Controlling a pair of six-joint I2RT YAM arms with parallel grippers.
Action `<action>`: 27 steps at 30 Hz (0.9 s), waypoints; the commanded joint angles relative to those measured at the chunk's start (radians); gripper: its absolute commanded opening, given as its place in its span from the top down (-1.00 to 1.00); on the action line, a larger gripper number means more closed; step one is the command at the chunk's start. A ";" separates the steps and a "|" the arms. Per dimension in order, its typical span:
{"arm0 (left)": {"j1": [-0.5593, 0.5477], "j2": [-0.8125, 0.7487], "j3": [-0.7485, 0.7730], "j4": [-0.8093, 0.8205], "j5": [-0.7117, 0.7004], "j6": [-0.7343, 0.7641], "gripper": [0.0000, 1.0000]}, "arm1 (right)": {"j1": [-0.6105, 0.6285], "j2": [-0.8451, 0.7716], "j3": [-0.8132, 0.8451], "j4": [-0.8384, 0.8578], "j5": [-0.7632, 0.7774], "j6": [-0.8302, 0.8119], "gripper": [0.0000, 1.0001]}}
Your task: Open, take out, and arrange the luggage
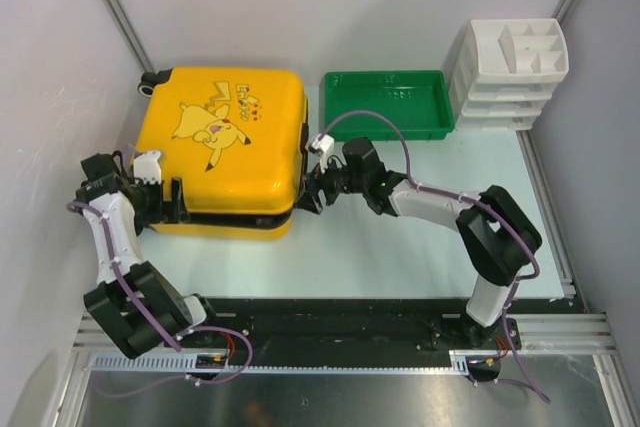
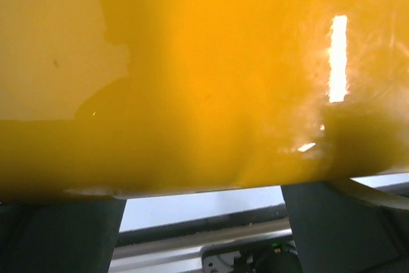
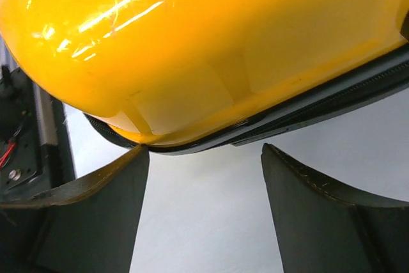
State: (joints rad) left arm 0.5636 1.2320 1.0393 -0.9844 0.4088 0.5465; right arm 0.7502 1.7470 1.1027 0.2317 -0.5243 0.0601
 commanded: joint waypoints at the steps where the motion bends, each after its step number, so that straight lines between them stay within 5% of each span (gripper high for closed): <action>1: -0.039 0.061 0.027 0.165 0.197 -0.144 -0.91 | -0.074 0.068 0.111 0.193 0.162 -0.020 -0.49; 5: -0.048 0.090 0.042 0.171 0.246 -0.174 -0.91 | -0.138 0.082 0.160 0.181 0.083 0.039 -0.53; 10: -0.048 0.034 0.036 0.162 0.246 -0.129 -1.00 | -0.209 0.031 0.161 0.089 -0.055 0.356 -0.64; 20: -0.048 0.024 0.033 0.141 0.252 -0.112 -1.00 | -0.204 0.048 -0.004 0.360 -0.163 0.794 -0.99; 27: -0.048 0.021 0.047 0.130 0.234 -0.118 -1.00 | -0.190 0.121 0.005 0.423 -0.174 0.928 -0.99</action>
State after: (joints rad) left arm 0.5339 1.2743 1.0672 -0.8951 0.5770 0.4191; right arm 0.5503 1.8271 1.0939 0.5560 -0.6643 0.8532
